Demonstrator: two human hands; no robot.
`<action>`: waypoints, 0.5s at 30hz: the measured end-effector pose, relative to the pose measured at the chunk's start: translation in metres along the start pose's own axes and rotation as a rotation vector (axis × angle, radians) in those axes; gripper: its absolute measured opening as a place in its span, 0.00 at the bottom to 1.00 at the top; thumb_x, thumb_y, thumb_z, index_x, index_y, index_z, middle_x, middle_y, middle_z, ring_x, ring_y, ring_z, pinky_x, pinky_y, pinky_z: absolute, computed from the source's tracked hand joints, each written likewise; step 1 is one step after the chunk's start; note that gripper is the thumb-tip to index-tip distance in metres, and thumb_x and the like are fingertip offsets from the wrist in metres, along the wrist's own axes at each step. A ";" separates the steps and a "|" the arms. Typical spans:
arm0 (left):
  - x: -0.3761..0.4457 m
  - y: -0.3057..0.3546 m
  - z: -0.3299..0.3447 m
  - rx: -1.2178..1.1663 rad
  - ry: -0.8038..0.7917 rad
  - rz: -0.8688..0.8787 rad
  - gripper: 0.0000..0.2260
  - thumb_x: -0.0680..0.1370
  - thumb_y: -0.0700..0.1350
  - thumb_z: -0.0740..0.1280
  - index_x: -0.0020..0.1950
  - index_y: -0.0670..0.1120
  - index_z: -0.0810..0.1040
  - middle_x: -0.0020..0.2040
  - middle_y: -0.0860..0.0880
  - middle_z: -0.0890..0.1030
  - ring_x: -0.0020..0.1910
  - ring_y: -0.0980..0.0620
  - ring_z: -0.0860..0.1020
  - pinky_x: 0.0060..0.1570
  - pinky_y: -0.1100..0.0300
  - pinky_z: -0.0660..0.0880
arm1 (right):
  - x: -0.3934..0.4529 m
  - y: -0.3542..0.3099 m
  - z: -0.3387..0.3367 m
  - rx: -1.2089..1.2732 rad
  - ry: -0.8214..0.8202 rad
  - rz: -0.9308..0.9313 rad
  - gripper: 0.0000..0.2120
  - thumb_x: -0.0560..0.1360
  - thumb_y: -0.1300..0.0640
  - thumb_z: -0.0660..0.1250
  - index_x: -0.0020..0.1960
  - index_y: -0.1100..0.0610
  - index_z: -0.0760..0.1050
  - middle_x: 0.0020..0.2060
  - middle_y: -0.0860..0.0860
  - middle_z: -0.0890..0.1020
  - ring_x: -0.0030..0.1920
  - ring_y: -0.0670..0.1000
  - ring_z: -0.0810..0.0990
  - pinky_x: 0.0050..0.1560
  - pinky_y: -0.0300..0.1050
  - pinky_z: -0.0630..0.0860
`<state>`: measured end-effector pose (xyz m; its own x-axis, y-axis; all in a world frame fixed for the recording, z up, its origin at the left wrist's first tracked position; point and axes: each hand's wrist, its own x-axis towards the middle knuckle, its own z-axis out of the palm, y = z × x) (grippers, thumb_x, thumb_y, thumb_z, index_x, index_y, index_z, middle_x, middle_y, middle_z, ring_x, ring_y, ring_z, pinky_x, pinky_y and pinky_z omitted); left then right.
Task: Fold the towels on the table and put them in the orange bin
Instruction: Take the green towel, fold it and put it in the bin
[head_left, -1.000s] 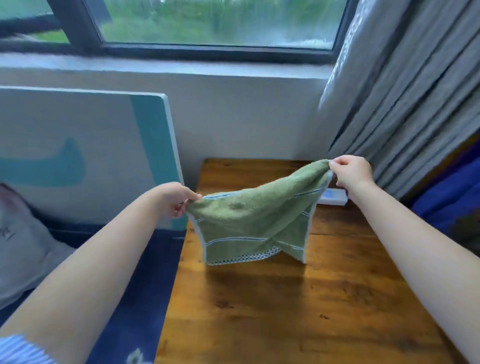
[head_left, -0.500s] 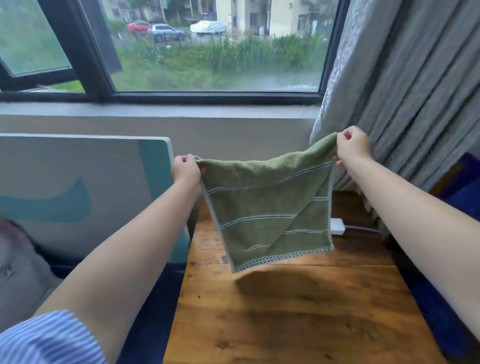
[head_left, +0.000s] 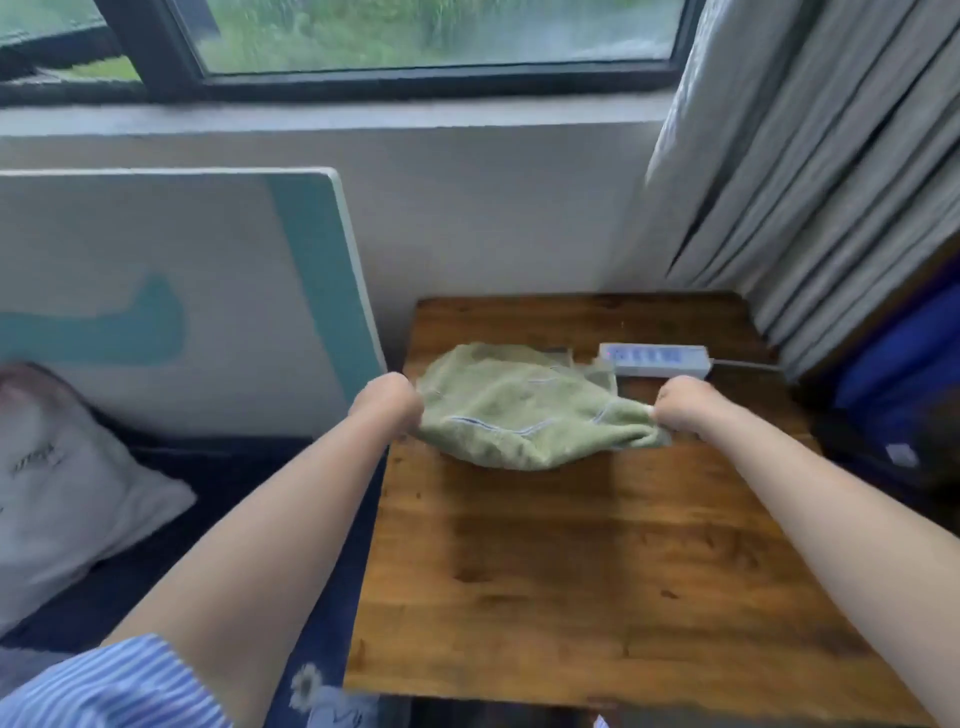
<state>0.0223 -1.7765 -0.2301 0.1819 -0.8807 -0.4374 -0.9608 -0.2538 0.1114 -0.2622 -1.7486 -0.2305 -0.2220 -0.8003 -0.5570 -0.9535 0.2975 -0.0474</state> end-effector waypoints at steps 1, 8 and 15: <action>-0.001 -0.003 0.020 0.099 -0.090 0.009 0.13 0.76 0.38 0.58 0.59 0.37 0.74 0.60 0.41 0.76 0.56 0.42 0.75 0.53 0.54 0.73 | -0.001 0.002 0.022 -0.085 -0.102 -0.012 0.09 0.73 0.62 0.62 0.50 0.64 0.78 0.48 0.57 0.82 0.46 0.55 0.81 0.33 0.41 0.72; -0.027 -0.031 0.132 0.432 -0.727 0.021 0.17 0.81 0.43 0.56 0.65 0.35 0.70 0.66 0.41 0.73 0.62 0.44 0.73 0.57 0.55 0.71 | -0.010 0.038 0.163 -0.307 -0.691 0.006 0.14 0.74 0.66 0.59 0.30 0.60 0.68 0.14 0.50 0.72 0.15 0.42 0.69 0.19 0.33 0.66; -0.011 -0.055 0.157 0.258 -0.655 -0.054 0.17 0.79 0.44 0.59 0.66 0.37 0.68 0.64 0.42 0.74 0.62 0.44 0.74 0.59 0.55 0.72 | -0.012 0.039 0.177 -0.125 -0.725 0.117 0.04 0.76 0.64 0.57 0.49 0.62 0.69 0.27 0.55 0.75 0.23 0.48 0.72 0.25 0.37 0.67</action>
<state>0.0403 -1.6898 -0.3717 0.1455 -0.4267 -0.8926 -0.9876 -0.1165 -0.1053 -0.2604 -1.6355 -0.3720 -0.1746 -0.2103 -0.9619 -0.9577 0.2633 0.1162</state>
